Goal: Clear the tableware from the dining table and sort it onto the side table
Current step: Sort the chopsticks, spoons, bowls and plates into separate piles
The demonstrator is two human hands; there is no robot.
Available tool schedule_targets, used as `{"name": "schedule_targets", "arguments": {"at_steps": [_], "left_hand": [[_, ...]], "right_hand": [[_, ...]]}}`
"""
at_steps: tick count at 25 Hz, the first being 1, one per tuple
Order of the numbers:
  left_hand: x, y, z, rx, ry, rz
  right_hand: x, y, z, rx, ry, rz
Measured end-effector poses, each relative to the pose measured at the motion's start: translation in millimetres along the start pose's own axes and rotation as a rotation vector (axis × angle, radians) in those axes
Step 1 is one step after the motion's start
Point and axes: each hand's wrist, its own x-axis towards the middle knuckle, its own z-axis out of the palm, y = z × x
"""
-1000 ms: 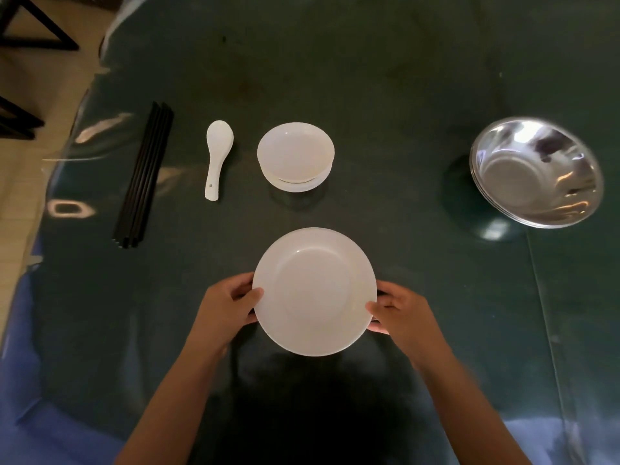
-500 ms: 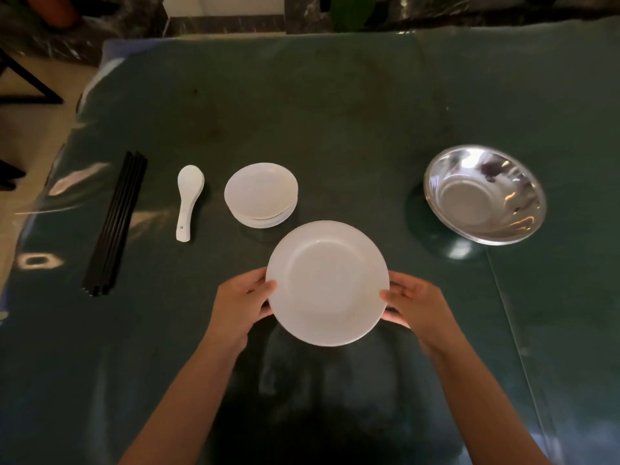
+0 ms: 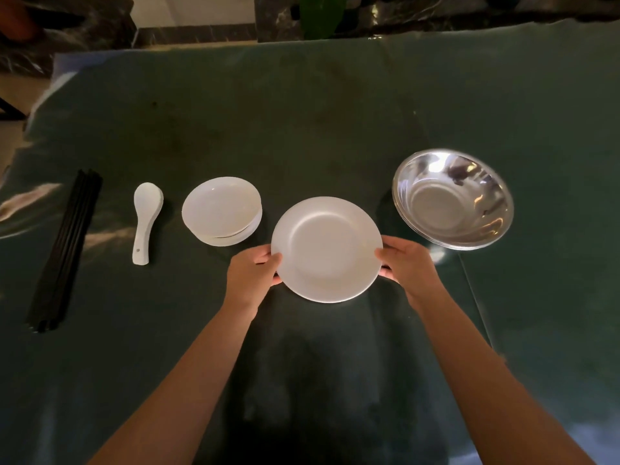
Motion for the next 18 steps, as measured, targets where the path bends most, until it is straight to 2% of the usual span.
{"name": "schedule_targets", "arguments": {"at_steps": [2,3,4,5,6,7,8,10,15,18], "left_hand": [[-4,-3,-4,0.284,0.042,0.114],[-10,-5,-6,0.478,0.140,0.224],[-17,-8,-7,0.636,0.252,0.392],[-25,-9,-6,0.735,0.285,0.604],[-30,-11,-4,0.799,0.213,0.823],[-33,-14,0,0.863,0.074,1.008],[-35,-18,4,0.930,-0.059,1.125],[-31,-19,10,0.990,-0.172,1.168],[-24,-22,10,0.978,-0.171,1.178],[-22,-17,8,0.988,-0.223,1.184]], "right_hand": [[-5,7,-2,-0.067,0.051,-0.027],[-10,14,-4,-0.208,0.123,-0.109],[-18,22,-7,-0.417,0.214,-0.272],[-26,32,-10,-0.632,0.273,-0.511],[-32,41,-12,-0.810,0.258,-0.776],[-36,47,-14,-0.940,0.173,-1.001],[-37,51,-15,-1.036,0.066,-1.148],[-32,47,-15,-1.125,-0.023,-1.251],[-21,38,-13,-1.118,-0.067,-1.305],[-19,33,-15,-1.113,-0.115,-1.365]]}}
